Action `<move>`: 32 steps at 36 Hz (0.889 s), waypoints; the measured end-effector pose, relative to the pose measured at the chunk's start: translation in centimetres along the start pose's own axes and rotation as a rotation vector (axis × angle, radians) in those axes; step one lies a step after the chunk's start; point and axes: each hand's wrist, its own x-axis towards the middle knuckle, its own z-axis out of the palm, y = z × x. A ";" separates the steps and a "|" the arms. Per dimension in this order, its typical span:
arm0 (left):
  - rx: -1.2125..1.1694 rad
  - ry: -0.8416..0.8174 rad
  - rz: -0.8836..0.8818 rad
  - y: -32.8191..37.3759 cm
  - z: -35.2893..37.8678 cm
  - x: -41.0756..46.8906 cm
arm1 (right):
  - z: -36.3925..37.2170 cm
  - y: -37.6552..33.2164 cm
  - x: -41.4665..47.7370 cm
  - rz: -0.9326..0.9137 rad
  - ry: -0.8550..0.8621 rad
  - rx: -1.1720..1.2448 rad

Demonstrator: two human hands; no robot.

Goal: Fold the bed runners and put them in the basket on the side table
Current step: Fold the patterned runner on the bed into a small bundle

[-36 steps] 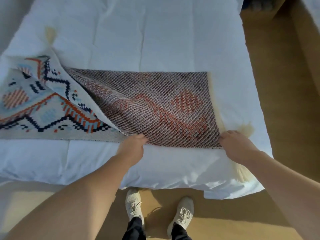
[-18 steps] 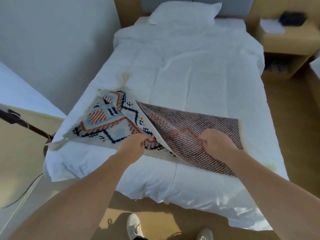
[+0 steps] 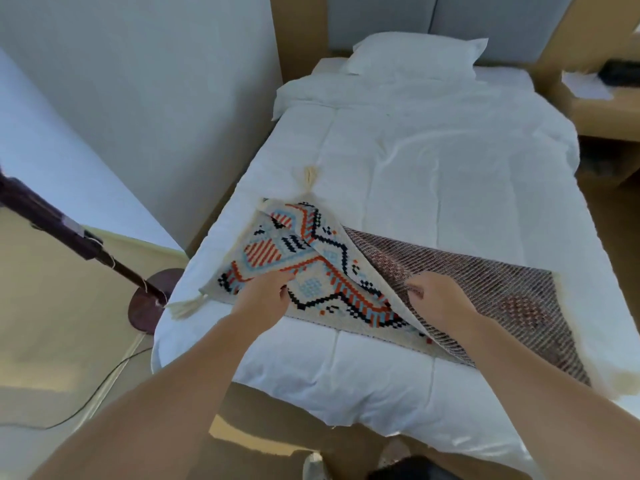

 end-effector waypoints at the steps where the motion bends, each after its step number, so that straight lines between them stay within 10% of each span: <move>1: -0.010 0.010 0.000 -0.3 -0.3 0.5 | 0.1 -0.3 0.6 0.005 -0.007 0.008; 32: -0.042 -0.153 -0.037 -14.4 1.0 22.7 | 13.1 -4.8 35.9 0.440 -0.213 0.227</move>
